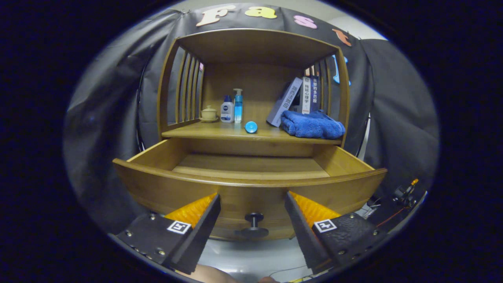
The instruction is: Pull open the drawer, take out the items inside it, and place them on the countertop above the cabinet.
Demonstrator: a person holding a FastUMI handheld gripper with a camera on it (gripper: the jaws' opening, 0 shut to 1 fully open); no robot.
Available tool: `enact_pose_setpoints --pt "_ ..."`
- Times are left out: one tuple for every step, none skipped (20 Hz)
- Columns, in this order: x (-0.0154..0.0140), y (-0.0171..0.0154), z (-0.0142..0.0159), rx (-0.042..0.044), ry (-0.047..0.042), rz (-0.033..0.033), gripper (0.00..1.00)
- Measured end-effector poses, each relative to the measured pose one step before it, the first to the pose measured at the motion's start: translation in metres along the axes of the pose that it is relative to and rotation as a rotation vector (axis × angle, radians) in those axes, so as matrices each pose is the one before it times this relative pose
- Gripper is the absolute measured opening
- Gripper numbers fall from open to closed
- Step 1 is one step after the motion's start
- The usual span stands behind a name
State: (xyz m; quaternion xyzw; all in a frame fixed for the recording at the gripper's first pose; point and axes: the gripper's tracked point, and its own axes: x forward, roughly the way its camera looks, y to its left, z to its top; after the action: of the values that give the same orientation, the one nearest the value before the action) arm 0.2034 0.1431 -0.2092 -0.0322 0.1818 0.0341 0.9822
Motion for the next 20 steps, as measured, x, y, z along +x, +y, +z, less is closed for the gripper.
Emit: enact_pose_setpoints --pt "0.00076 0.00067 0.0016 0.00495 -0.01075 -0.00163 0.98" --pt "0.00019 0.00036 -0.00067 -0.00418 0.00424 0.00068 0.98" --pt "0.0017 0.00031 0.00141 0.00066 -0.00444 0.0016 0.99" --pt "0.00136 -0.00043 0.00059 0.00058 0.00334 0.00398 0.99" --pt "0.00068 -0.00051 0.00043 0.00231 -0.00012 0.00559 0.99" --pt "0.00177 -0.00052 0.00202 0.00166 -0.00013 0.00563 0.99" --pt "0.00174 -0.00101 0.0025 0.00281 -0.00119 0.00314 0.99" --pt "0.00311 0.00006 0.00436 0.00209 -0.00732 0.00247 0.99" --pt "0.00474 0.00082 0.0053 -0.00145 -0.0148 0.00047 0.98" --pt "0.00633 0.0003 -0.00566 -0.02153 0.03583 -0.00102 0.98" --pt "-0.00067 0.00107 0.0067 0.00206 -0.02377 -0.00476 0.98" --pt "0.00995 0.00198 -0.00188 -0.01416 0.01082 -0.00205 0.98" --pt "0.00813 0.00007 0.00499 -0.00081 -0.00896 -0.00302 0.98" --pt "0.00535 0.0015 0.00059 0.00077 0.00065 -0.00258 0.98" --pt "0.00675 0.00026 0.00134 -0.00018 -0.0032 -0.00086 0.98" --pt "0.00432 0.00049 0.00191 0.00044 0.00034 -0.00127 0.98" --pt "0.00542 0.0009 0.00013 0.00312 0.00283 0.00057 0.97" --pt "0.00553 0.00044 0.00152 0.00539 0.00457 0.00214 0.97" --pt "0.00478 -0.00015 0.0006 0.00393 0.00429 0.00143 0.97" --pt "0.00475 -0.00045 0.0016 0.00564 0.00086 0.00118 0.97"
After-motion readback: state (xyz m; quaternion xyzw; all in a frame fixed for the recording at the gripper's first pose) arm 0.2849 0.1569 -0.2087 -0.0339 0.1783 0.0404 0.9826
